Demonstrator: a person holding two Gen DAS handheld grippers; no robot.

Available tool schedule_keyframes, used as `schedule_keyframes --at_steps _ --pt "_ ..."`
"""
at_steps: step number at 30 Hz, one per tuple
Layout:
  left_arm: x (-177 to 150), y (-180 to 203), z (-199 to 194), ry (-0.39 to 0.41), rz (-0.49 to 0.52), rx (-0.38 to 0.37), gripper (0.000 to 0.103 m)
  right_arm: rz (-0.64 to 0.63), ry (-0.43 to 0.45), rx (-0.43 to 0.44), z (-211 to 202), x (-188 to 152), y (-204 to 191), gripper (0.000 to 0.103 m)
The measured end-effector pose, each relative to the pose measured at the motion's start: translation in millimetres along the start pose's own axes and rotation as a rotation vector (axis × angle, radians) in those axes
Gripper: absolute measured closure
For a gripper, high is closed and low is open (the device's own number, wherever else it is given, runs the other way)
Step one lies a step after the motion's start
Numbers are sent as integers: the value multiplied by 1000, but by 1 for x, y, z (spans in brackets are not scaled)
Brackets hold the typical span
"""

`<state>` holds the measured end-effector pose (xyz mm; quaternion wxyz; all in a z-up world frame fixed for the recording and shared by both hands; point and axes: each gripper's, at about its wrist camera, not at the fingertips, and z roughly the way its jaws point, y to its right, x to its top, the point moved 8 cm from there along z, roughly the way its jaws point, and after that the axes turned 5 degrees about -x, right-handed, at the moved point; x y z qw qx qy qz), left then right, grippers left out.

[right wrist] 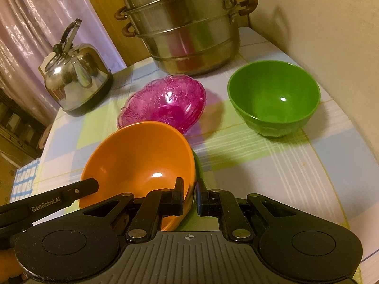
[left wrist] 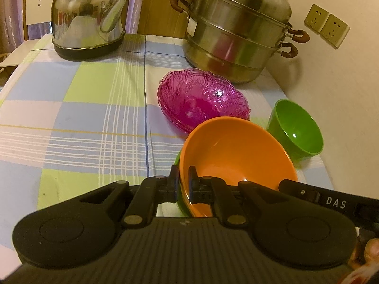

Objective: Organize plates and bowls
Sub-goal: 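Lower the orange bowl into the green bowl and open both tools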

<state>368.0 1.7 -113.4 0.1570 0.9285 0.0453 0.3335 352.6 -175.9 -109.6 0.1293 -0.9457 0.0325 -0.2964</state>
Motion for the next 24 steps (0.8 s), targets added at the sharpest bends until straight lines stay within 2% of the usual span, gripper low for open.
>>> schedule_keyframes --at_steps 10,12,13,14,16,24 --pt "-2 -4 5 7 -26 -10 95 18 -14 6 7 -2 2 92" --pt "-3 -4 3 19 -37 -25 92 29 -15 19 8 -3 3 88" --pt "-4 -4 1 24 -37 -25 92 32 -7 31 7 -3 4 79" --pt "-4 -5 -1 31 -35 -22 92 33 2 37 5 -3 4 64" --pt "-5 -5 -7 44 -39 -22 92 48 29 45 -2 -4 7 51" --pt "-21 -5 -45 80 -63 -27 78 102 34 51 -30 -22 18 51"
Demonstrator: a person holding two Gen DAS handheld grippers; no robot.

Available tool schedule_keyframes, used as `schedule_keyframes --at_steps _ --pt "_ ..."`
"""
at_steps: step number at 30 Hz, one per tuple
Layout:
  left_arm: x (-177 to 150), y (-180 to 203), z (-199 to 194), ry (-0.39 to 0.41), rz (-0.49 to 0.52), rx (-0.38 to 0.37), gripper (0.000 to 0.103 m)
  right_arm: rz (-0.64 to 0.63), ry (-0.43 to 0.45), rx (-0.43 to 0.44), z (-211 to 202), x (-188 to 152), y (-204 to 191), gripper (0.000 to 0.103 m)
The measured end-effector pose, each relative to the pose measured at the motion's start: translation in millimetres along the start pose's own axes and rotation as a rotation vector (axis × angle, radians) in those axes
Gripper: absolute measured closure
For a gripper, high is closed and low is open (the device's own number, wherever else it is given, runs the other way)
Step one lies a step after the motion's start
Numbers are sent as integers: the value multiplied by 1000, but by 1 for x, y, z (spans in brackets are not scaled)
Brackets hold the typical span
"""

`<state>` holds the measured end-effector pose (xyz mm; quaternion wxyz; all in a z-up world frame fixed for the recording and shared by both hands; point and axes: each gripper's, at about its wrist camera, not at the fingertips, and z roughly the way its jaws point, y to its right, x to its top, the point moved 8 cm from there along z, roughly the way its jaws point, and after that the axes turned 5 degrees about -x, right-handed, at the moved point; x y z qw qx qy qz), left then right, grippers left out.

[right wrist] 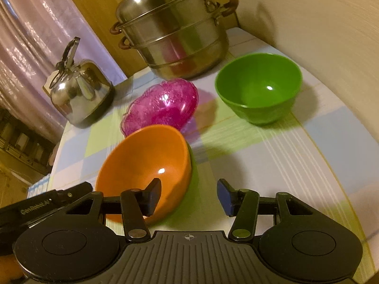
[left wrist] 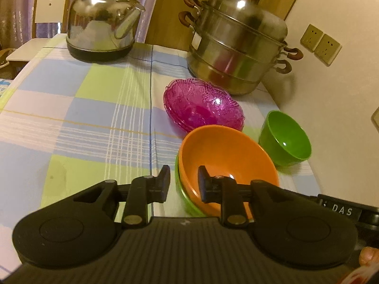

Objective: Organize plates and bowls
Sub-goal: 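Lower the orange bowl into the green bowl and open both tools, then move both open tools toward the green bowl beside the wall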

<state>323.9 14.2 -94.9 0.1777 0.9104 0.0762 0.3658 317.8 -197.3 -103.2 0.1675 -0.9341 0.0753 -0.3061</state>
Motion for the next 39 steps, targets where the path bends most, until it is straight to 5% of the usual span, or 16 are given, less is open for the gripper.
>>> schedule_keyframes --at_steps 13,20,27,39 --pt "-50 18 -52 -25 4 1 60 -4 27 -56 -66 -36 15 49" --pt "-80 40 -71 -23 52 52 36 -24 56 -100 -95 -51 31 47" --pt "-96 58 -81 -22 98 70 24 0 65 -109 -112 -58 47 46" --pt "-98 69 -87 -12 109 60 21 29 87 -110 -126 -56 58 45"
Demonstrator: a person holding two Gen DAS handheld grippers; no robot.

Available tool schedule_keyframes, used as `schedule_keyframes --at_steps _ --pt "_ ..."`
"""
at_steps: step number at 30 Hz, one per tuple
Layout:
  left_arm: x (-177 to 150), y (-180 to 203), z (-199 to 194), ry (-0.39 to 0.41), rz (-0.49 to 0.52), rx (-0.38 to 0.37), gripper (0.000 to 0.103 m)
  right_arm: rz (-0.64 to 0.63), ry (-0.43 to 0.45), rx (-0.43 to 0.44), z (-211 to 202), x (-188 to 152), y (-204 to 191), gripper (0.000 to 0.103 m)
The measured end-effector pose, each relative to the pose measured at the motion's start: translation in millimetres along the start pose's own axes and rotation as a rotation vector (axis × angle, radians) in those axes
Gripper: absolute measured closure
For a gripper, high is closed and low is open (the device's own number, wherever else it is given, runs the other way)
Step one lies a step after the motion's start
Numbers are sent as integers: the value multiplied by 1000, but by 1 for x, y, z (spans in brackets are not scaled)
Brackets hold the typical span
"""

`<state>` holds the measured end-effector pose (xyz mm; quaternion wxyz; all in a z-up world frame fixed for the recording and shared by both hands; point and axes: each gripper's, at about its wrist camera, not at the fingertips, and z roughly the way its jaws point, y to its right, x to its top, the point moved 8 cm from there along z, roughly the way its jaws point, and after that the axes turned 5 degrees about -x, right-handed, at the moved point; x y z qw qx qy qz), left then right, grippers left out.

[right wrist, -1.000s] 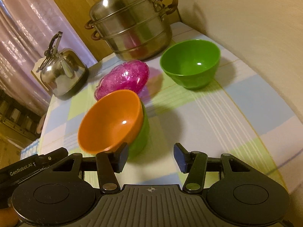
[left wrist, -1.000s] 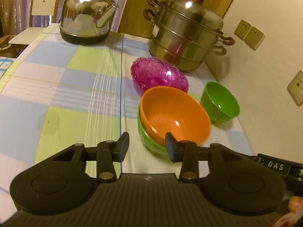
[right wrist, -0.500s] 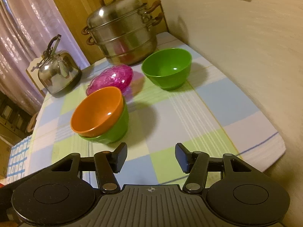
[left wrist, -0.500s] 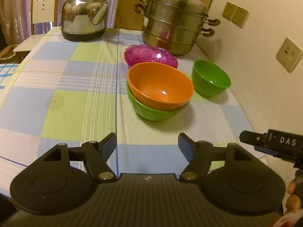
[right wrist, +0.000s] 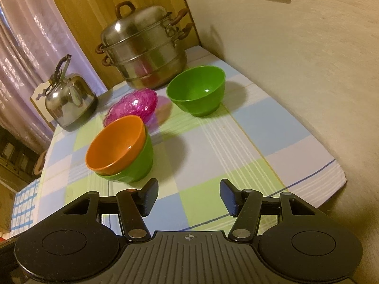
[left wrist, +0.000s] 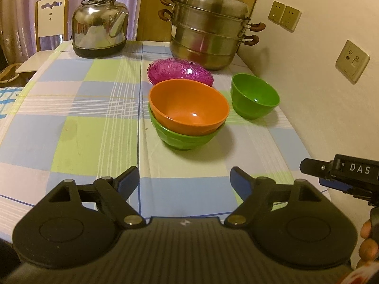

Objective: Organize plates and bowls
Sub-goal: 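Move both open tools toward the green bowl beside the wall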

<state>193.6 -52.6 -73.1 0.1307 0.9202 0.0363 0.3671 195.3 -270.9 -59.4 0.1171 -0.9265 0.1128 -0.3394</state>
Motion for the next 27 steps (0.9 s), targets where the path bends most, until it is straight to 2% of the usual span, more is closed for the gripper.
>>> schedule_keyframes --at_steps 16,20,27 --pt "13 21 8 -10 12 -96 20 17 -5 -9 3 1 7 45" --pt "22 32 13 -7 44 -111 20 32 -8 -12 5 4 14 45" --pt "47 52 27 -24 76 -181 20 65 -10 -20 13 17 32 45"
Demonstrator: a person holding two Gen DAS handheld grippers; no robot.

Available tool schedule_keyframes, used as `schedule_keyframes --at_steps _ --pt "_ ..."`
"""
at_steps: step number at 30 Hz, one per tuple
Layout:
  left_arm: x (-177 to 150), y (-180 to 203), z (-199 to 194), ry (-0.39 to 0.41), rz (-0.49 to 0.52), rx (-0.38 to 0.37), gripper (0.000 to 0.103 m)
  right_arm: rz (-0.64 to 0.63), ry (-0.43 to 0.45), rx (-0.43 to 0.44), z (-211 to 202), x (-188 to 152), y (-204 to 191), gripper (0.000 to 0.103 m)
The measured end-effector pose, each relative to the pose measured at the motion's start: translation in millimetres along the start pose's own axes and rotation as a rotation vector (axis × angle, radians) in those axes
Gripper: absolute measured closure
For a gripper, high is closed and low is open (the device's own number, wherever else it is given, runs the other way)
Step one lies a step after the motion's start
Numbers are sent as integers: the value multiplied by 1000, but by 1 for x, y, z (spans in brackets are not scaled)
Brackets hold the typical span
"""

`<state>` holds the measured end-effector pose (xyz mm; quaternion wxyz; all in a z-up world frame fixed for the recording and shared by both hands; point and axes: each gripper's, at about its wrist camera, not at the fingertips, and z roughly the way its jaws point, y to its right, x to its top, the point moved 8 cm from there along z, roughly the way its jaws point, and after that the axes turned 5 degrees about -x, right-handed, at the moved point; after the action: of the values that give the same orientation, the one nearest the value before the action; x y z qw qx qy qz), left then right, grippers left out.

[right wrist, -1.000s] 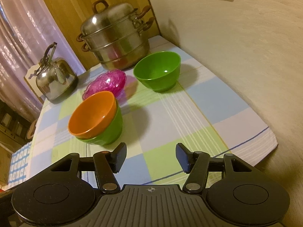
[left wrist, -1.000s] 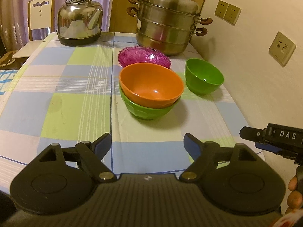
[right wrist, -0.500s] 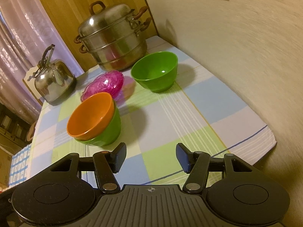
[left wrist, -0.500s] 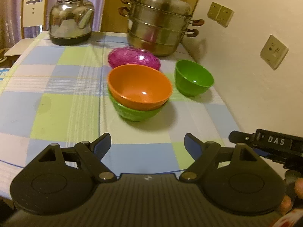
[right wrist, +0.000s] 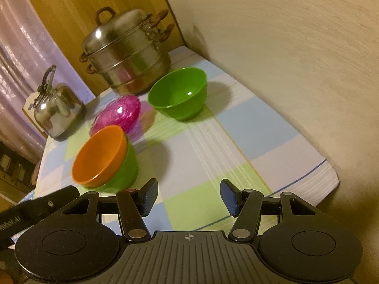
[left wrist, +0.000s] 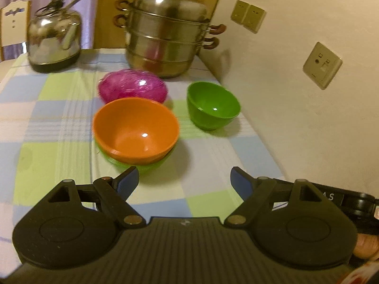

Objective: Organize plates and bowls
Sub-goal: 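Move both open tools toward the green bowl beside the wall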

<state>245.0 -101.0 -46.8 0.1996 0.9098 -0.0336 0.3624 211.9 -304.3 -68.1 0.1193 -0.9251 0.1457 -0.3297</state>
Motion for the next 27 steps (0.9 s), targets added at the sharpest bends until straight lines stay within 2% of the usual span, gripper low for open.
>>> schedule_keyframes --at_steps 7,14,18,20,22,27 --pt "38 6 34 -23 14 -38 20 25 24 -8 9 29 14 43" --pt "79 3 80 -47 23 -79 17 -6 48 22 27 60 12 27" --pt "106 0 106 -64 20 -110 15 32 29 27 47 78 18 26" --pt "119 1 121 -80 32 -122 10 37 31 8 55 88 21 26" --pt "130 -1 135 -95 33 -114 9 37 31 -17 65 97 24 26" --pt "153 -7 171 -121 -28 -131 9 53 12 -32 92 117 25 26"
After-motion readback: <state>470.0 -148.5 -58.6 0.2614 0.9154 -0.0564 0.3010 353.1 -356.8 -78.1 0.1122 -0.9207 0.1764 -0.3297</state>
